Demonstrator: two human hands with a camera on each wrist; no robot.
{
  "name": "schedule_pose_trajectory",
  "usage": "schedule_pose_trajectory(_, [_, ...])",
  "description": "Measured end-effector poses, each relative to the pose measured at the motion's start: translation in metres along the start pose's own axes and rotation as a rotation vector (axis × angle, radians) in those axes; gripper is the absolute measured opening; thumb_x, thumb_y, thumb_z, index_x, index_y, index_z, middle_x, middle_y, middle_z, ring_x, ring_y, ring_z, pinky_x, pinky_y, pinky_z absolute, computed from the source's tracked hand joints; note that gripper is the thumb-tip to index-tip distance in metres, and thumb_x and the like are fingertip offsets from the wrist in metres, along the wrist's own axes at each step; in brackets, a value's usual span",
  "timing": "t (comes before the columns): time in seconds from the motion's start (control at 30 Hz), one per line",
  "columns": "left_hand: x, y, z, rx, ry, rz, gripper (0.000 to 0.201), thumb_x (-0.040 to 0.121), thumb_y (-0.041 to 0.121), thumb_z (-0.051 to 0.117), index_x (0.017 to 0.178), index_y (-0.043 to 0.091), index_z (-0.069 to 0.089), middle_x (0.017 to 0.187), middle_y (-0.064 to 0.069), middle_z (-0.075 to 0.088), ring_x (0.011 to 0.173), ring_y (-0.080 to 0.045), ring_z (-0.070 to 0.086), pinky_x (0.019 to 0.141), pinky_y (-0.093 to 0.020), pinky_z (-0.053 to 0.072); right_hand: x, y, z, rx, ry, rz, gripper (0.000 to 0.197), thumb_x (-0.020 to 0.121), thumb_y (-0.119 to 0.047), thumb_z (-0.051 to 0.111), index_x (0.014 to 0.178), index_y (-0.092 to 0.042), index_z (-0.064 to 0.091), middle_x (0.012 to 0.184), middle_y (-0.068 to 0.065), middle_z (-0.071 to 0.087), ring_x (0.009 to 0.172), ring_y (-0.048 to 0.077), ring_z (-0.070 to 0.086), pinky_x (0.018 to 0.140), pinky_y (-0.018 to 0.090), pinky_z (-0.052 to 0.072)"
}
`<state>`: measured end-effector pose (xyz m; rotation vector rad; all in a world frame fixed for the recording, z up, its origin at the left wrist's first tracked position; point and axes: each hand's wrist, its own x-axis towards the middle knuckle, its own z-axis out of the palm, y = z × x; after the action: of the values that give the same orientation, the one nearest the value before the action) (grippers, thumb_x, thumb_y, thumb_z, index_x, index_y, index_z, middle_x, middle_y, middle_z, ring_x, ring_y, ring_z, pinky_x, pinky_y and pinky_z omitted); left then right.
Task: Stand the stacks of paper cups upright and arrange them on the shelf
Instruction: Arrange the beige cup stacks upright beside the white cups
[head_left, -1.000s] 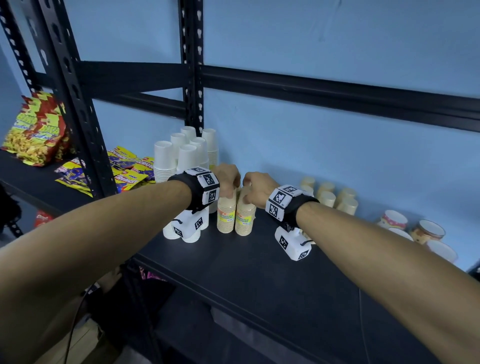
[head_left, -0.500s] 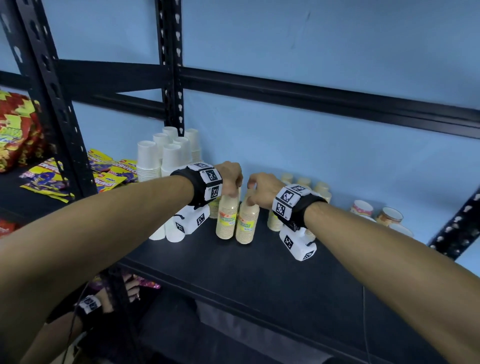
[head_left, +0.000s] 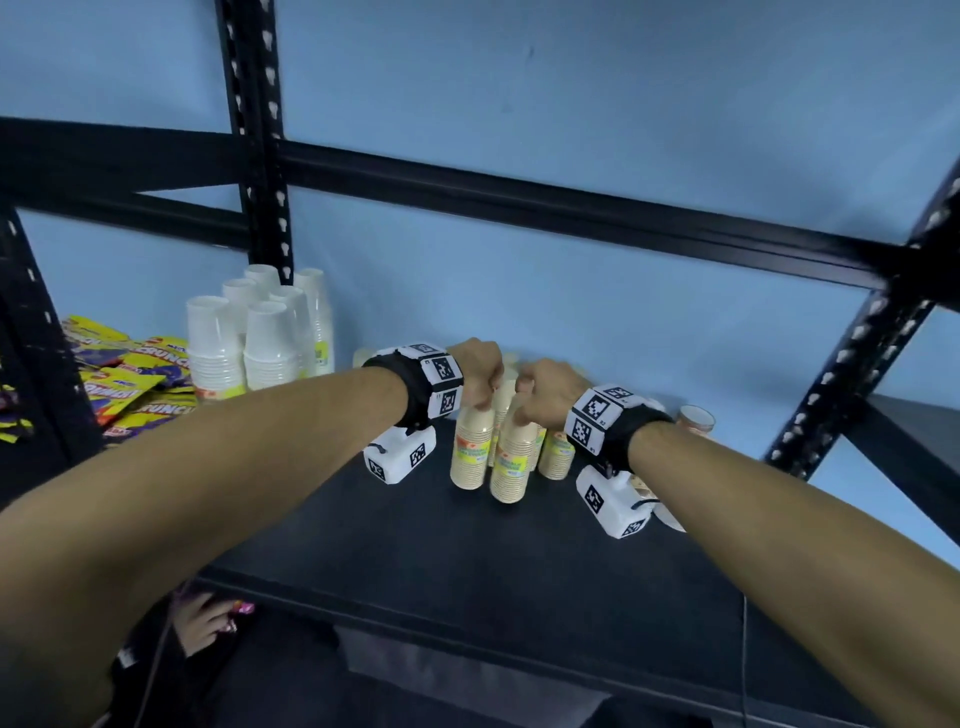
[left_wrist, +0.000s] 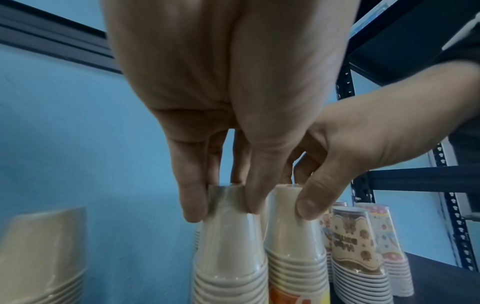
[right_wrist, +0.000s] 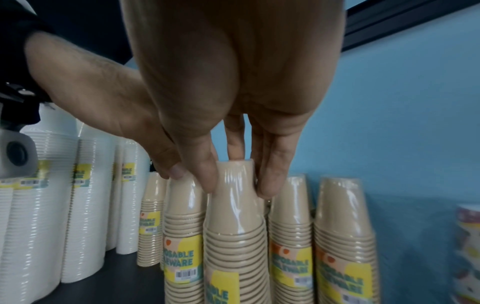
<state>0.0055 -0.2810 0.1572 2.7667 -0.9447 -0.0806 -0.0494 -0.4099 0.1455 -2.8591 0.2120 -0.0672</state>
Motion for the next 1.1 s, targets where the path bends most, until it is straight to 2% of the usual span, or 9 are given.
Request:
schedule_pose_trajectory(0.17, [0.011,0.010,0.009,-0.007,-0.011,0.042,0.029,0.081,0.006,0.070,0.110,0.008,0.070,0.112,-0.008,0.069,0.102,-0.026,0.066,0.081,-0.030,0.051,-0.001,0.016,0.000,0.004,0.014,0.016,0.024,0.077,-0.010,0.071,0.099,-0.005,0.062,0.086,0.004,0.057,0.072,0.020,0.055,0.048,0.022,0.037])
schedule_pose_trajectory(0.27, [0.016,0.012,0.014,-0.001,-0.007,0.049,0.029,0.081,0.007,0.069,0.110,0.008,0.070,0.110,-0.009,0.070,0.100,-0.026,0.067,0.083,-0.031,0.053,0.002,0.022,0.003,-0.009,0.023,0.020,0.031,0.076,-0.012,0.073,0.105,-0.006,0.063,0.092,0.005,0.058,0.074,0.022,0.057,0.058,0.025,0.041])
schedule_pose_trajectory(0.37, [0.022,0.014,0.017,-0.002,0.009,0.050,0.029,0.082,0.006,0.069,0.111,0.009,0.071,0.111,-0.009,0.071,0.101,-0.026,0.067,0.083,-0.031,0.052,0.007,0.026,0.006,-0.001,0.026,0.036,0.033,0.076,-0.012,0.074,0.106,-0.010,0.061,0.093,0.005,0.058,0.074,0.022,0.058,0.061,0.027,0.044])
schedule_pose_trajectory(0.5, [0.027,0.014,0.020,-0.017,0.011,0.042,0.029,0.084,0.005,0.068,0.112,0.010,0.070,0.112,-0.009,0.070,0.102,-0.025,0.067,0.079,-0.028,0.049,0.010,0.030,0.009,-0.011,0.033,0.039,0.038,0.076,-0.015,0.075,0.112,-0.011,0.061,0.096,0.002,0.053,0.089,0.024,0.058,0.067,0.027,0.040])
schedule_pose_trajectory(0.67, [0.034,0.011,0.023,-0.033,-0.026,0.039,0.031,0.086,0.005,0.066,0.116,0.009,0.066,0.115,-0.006,0.068,0.105,-0.024,0.065,0.077,-0.024,0.045,0.014,0.032,0.008,0.009,0.009,0.062,0.040,0.076,-0.014,0.074,0.114,-0.012,0.061,0.093,0.003,0.055,0.076,0.022,0.057,0.060,0.026,0.041])
schedule_pose_trajectory(0.83, [0.037,0.007,0.023,-0.036,-0.005,0.053,0.031,0.086,0.009,0.065,0.117,0.015,0.065,0.119,-0.005,0.066,0.106,-0.024,0.064,0.077,-0.024,0.045,0.016,0.032,0.003,-0.001,-0.002,0.048,0.037,0.077,-0.014,0.074,0.112,-0.009,0.063,0.098,0.007,0.060,0.082,0.023,0.057,0.053,0.023,0.039])
schedule_pose_trajectory(0.93, [0.037,0.002,0.014,-0.019,0.011,0.073,0.034,0.086,0.021,0.069,0.119,0.017,0.064,0.117,-0.006,0.064,0.102,-0.025,0.063,0.075,-0.025,0.044,0.018,0.025,-0.006,-0.034,0.009,0.039,0.031,0.080,-0.014,0.070,0.110,-0.006,0.066,0.108,0.011,0.066,0.095,0.028,0.064,0.070,0.031,0.053])
schedule_pose_trajectory(0.97, [0.038,0.001,0.009,-0.011,0.013,0.070,0.036,0.086,0.025,0.070,0.121,0.018,0.063,0.117,-0.006,0.064,0.102,-0.025,0.063,0.075,-0.026,0.046,0.020,0.022,-0.009,-0.042,0.019,0.033,0.030,0.081,-0.014,0.069,0.109,-0.006,0.066,0.108,0.012,0.067,0.097,0.029,0.065,0.074,0.034,0.054])
schedule_pose_trajectory(1.1, [0.036,-0.012,-0.016,0.022,0.022,0.022,0.041,0.087,0.026,0.070,0.126,0.019,0.060,0.112,-0.003,0.059,0.102,-0.024,0.062,0.083,-0.031,0.051,0.030,0.007,-0.019,-0.019,0.067,0.008,0.032,0.081,-0.016,0.069,0.111,-0.007,0.065,0.111,0.010,0.066,0.097,0.028,0.065,0.076,0.034,0.054])
